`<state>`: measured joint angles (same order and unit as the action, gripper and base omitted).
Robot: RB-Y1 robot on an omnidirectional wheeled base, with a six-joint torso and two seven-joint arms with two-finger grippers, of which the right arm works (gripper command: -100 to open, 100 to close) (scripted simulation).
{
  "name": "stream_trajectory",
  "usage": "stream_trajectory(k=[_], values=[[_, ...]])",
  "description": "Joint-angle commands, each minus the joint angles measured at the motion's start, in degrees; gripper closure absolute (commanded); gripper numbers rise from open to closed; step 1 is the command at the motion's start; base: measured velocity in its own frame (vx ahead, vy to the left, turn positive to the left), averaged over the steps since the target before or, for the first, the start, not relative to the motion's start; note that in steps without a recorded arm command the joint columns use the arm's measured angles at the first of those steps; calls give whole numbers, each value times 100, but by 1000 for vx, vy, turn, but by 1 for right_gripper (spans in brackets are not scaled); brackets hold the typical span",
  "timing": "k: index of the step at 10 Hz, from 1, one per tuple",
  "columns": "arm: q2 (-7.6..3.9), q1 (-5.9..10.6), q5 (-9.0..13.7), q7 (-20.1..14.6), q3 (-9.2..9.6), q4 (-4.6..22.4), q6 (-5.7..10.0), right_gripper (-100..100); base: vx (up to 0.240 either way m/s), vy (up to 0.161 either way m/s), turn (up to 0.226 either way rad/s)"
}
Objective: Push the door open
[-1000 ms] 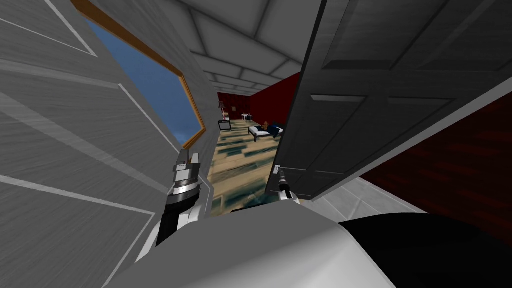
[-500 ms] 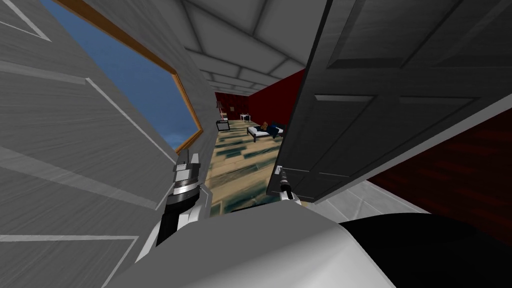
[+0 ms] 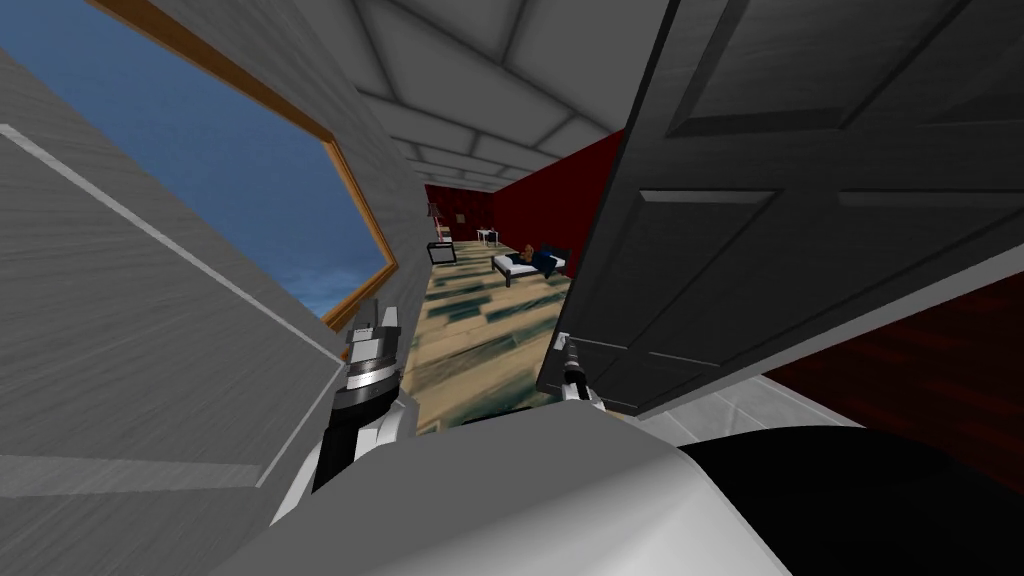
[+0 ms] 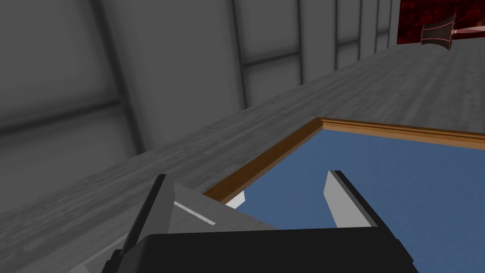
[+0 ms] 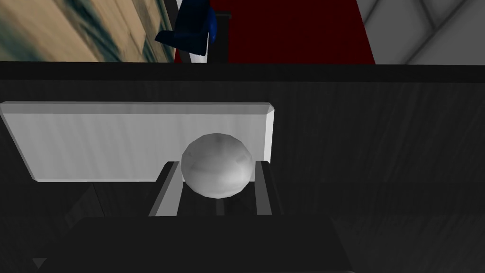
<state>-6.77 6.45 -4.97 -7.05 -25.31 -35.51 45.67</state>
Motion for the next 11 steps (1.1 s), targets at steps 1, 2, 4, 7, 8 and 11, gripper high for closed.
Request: stream_trajectory(k=[1,2,4,7,8,11], values=[[-12,-10,51,39,-104,-62,-12,100,201,14,-44],[-17,-16,84,64,-172,-60,-12,100,198,16,-44],[-27,-28,144,109,-295,-58,-12,100,194,14,-53],[-38,-41,214,162,-437,-56,-13,100,179,32,-44],[-51,-38,202,144,-411,14,7,100,84,9,-30],[-82,-58,300,210,-615,6,3,100,185,1,-47]])
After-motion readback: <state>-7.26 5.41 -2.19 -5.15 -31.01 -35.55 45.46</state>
